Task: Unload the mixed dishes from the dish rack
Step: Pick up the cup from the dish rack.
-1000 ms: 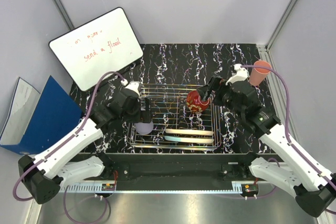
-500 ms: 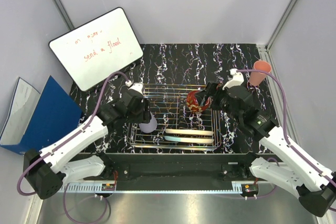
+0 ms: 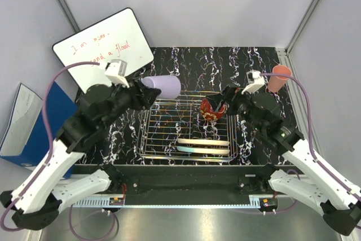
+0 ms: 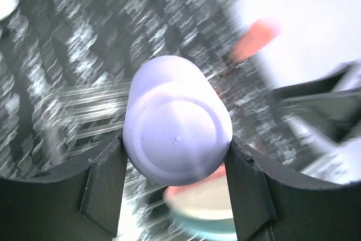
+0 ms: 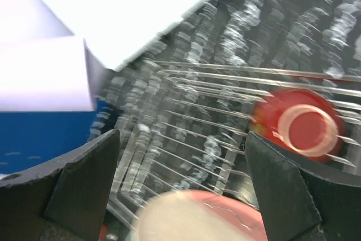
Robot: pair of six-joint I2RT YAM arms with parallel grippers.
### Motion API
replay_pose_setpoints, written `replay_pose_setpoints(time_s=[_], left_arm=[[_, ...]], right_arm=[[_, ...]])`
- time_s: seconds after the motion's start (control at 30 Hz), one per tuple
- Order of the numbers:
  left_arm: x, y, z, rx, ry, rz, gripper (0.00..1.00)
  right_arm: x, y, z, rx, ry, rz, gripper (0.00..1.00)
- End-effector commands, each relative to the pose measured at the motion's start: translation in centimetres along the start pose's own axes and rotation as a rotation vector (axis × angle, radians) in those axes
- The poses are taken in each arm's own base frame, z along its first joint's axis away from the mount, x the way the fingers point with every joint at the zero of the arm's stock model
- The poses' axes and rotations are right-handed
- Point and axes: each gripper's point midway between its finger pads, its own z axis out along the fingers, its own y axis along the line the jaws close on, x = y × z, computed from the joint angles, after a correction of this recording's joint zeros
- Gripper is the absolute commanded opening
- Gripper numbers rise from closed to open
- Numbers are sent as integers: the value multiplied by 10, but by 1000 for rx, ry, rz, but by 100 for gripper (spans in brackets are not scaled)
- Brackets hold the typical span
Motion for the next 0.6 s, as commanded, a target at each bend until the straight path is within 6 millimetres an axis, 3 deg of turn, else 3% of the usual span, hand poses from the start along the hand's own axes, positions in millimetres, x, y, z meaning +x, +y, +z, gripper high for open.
replay_pose_setpoints(time_s=[0.0,0.03,0.13,0.17,0.2,0.27,0.57], left_arm=[[-27,-49,-8,302,-169,-70,0],[-41,-69,-18,419,-230,-85,0],[-39,-83,-13,543,-208,-156,0],[-38,-79,-1,546,-192,-176,0],[-37,-90,-5,638,-178,-213,0],[-37,-89,4,675,-173,-259,0],[-41,-102,4,776,-166,-310,0]], right_arm=[[-43,62,-28,-322,-187,89,97],[-46,66,-32,-352,-201,112,96],[-52,87,-47,-472,-214,138,93],[-59,94,-52,-511,-234,144,92],[-60,99,-55,-534,-229,153,92],[-61,109,-59,-584,-214,152,92],[-56,121,-46,-629,-173,159,91]])
